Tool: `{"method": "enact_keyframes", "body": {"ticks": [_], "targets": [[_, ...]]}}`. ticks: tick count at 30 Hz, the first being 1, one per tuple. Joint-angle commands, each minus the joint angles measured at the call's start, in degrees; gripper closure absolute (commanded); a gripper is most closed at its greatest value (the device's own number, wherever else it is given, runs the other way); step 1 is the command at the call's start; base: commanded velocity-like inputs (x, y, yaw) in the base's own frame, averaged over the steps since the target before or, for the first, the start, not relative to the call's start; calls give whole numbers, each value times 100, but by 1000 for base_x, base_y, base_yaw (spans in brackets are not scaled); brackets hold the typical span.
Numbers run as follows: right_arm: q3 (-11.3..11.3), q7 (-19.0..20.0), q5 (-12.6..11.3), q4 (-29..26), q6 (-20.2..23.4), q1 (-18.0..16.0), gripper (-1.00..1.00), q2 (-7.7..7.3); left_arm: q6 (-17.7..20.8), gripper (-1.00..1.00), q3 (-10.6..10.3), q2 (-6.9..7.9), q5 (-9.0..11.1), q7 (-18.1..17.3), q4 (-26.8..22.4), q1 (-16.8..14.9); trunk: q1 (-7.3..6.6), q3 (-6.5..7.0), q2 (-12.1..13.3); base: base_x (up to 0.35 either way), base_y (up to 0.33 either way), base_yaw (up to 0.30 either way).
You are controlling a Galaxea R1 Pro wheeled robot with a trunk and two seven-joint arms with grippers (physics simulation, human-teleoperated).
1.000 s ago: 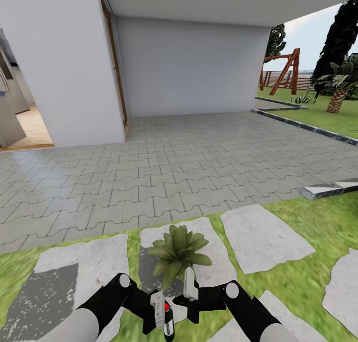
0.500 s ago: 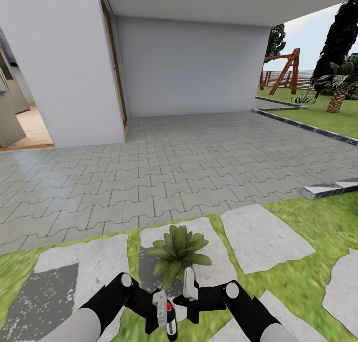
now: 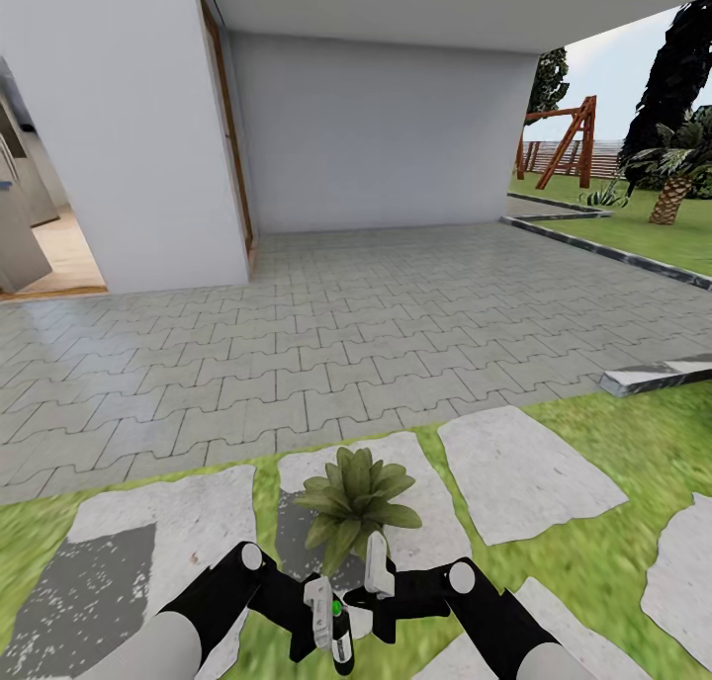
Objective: Pick up the pesticide atomizer in the garden and spray insectifuge to fully cover both potted plants in the garden.
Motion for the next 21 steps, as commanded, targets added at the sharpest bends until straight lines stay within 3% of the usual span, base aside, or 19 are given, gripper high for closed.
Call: {"method": "enact_keyframes", "body": {"ticks": [1,5,9,21], "targets": [[-5,2,45,-5,-28,-2,100,1,-60,100,16,1,-45,-4,-4,-2,-1,-5,-2,0,0,0],[-5,2,45,-9,-29,-2,100,1,-62,100,21,29,-60,24,3,-3,-1,-5,-2,0,0,0],[-5,2,48,-6,-31,-2,100,1,-61,100,19,175,-102,34,8,-11,-1,-5,-2,0,0,0],[-5,-5,49,38,-44,-2,100,-57,-77,100,27,1519,-88,26,36,61,-1,-5,-2,0,0,0]]}}
